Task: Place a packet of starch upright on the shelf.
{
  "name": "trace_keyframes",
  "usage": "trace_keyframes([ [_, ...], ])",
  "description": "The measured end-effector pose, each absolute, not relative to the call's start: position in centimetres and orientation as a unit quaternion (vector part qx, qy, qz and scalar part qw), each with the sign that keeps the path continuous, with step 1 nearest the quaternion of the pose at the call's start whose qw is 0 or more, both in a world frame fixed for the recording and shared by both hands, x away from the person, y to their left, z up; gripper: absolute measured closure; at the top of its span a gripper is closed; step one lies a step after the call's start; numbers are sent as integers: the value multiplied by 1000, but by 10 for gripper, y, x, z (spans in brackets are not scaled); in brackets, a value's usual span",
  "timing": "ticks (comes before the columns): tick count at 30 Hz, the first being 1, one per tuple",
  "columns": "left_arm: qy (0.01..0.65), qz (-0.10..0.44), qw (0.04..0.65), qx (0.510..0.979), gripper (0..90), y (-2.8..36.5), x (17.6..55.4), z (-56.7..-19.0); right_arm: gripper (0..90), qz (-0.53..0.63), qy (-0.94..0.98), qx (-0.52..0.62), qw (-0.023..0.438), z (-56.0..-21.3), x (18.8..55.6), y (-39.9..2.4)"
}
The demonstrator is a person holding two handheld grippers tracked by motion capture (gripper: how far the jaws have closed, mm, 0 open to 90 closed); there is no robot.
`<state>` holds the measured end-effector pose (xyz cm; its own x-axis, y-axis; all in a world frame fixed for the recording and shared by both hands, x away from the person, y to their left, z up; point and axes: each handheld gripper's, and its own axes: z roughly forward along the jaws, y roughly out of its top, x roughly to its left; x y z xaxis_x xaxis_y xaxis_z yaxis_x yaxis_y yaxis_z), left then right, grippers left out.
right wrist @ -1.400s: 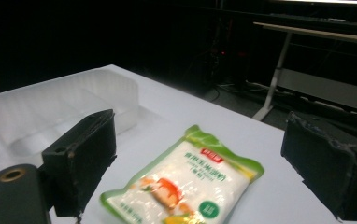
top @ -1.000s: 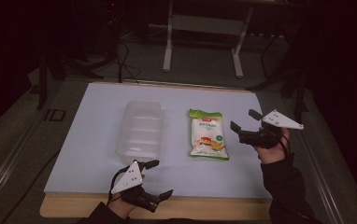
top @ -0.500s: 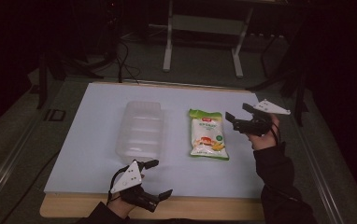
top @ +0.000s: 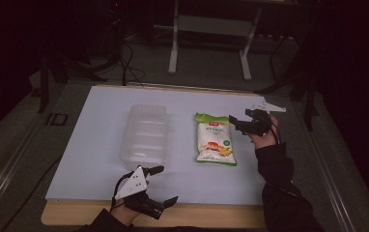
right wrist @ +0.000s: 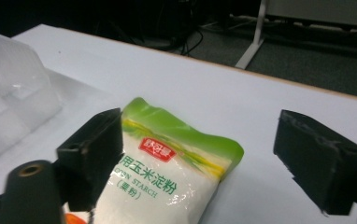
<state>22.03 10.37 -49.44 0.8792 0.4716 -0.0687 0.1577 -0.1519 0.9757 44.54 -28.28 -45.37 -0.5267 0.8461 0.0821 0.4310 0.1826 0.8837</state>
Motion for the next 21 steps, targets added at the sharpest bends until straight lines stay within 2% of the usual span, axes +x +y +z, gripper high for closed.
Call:
trace_keyframes([
  [9,212,126,615,749,0,104,221,-495,233,455,743,449,199,-477,463,-277],
  [21,209,125,610,754,0,103,221,-497,264,424,753,470,178,-504,480,-273],
])
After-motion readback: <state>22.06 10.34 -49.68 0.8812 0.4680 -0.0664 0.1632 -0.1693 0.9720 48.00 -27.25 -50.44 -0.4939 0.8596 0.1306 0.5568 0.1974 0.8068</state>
